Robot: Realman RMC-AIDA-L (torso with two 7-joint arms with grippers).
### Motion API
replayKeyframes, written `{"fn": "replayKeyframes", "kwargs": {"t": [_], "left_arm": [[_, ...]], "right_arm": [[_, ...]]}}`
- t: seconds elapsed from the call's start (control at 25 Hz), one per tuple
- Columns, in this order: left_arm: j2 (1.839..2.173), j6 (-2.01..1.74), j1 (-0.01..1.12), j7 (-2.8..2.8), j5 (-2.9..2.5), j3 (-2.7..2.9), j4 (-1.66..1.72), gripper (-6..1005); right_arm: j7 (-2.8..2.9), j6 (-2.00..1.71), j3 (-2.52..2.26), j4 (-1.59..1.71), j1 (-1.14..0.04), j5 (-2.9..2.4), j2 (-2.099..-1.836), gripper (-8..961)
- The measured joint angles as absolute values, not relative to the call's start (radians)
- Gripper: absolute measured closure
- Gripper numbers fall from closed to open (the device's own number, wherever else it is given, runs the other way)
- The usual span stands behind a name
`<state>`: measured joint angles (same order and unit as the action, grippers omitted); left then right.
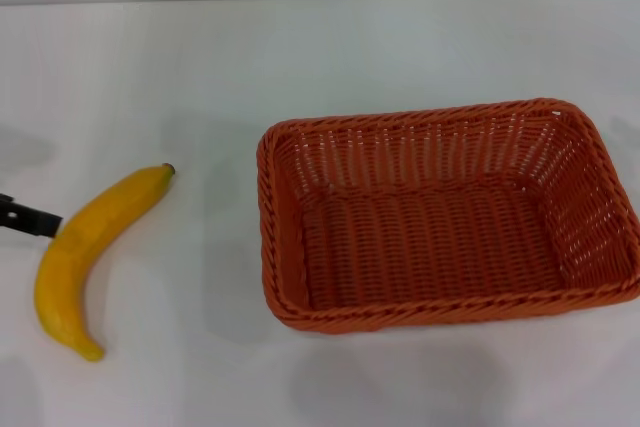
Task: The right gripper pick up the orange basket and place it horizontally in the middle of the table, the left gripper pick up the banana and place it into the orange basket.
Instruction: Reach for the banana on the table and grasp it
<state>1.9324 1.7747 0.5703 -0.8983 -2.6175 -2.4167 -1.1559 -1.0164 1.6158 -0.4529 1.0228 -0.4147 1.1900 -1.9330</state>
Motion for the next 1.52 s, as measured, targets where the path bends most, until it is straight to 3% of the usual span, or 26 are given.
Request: {"fn": "replayKeyframes", "kwargs": {"t": [0.28, 0.76, 1.28, 1.52], "left_arm": [[1.938, 1.687, 0.599, -0.9, -2.623, -2.359, -1.006, 271], [1.986, 1.612, 0.602, -0.886, -2.701, -2.325, -0.973, 281], [1.986, 1.587, 0.609, -0.874, -2.704, -2.329, -0.961, 292], [1.959, 1.634, 0.616, -0.871, -2.619, -2.345, -1.041, 468]], "right_arm": [[-1.024, 1.62, -0.46, 1.022, -0.415, 1.19, -1.942, 229], [-1.027, 1.614, -0.458, 0.983, -0.423, 1.19, -1.94, 229], [-1.028, 1.612, -0.452, 0.97, -0.426, 1.189, -1.937, 230], [-1.028, 1.612, -0.451, 0.969, -0.422, 1.189, -1.936, 229]]}}
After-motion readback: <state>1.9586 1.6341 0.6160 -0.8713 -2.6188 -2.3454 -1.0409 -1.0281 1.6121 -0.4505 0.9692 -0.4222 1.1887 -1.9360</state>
